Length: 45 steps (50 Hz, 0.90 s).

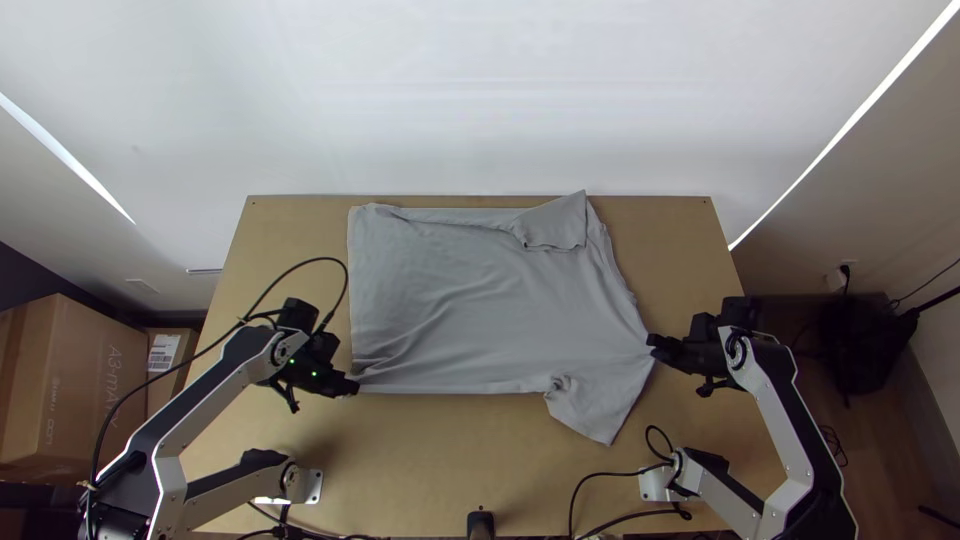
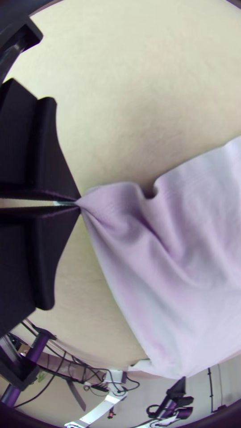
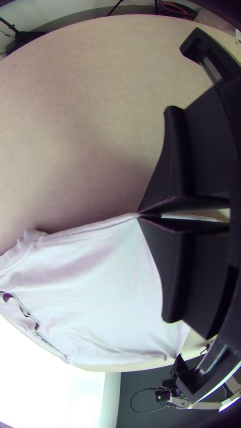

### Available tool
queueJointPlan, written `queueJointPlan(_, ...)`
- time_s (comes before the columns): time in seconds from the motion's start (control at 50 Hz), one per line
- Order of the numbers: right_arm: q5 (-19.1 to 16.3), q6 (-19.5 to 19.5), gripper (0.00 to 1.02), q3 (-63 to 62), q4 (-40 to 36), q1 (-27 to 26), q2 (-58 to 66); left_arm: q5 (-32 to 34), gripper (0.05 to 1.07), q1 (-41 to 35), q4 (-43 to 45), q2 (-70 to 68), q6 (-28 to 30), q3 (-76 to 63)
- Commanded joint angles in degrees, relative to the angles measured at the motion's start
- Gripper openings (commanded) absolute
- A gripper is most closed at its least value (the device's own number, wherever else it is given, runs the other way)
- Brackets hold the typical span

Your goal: Fold the t-shirt

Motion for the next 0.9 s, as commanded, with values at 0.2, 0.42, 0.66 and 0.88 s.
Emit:
queueJointPlan(0.2,0.7,-1.1,0.02,4.0,-1.7,1.2,-2.6,0.4,0.08,4.6,3.2,-6.0,-3.0,6.1)
queueJointPlan(0.42,0.7,5.1,0.02,10.2,5.7,6.5,-10.0,0.2,0.08,3.7,8.5,-8.4,-9.8,14.2)
queueJointPlan(0.66,1.3,5.4,0.02,19.5,16.9,9.3,-7.8,-3.6,0.08,5.0,21.2,-9.6,-13.6,20.7)
queueJointPlan(0.88,2.6,4.5,0.02,31.1,23.6,7.6,-1.3,-5.7,0.08,9.1,26.2,-5.6,-13.7,31.2)
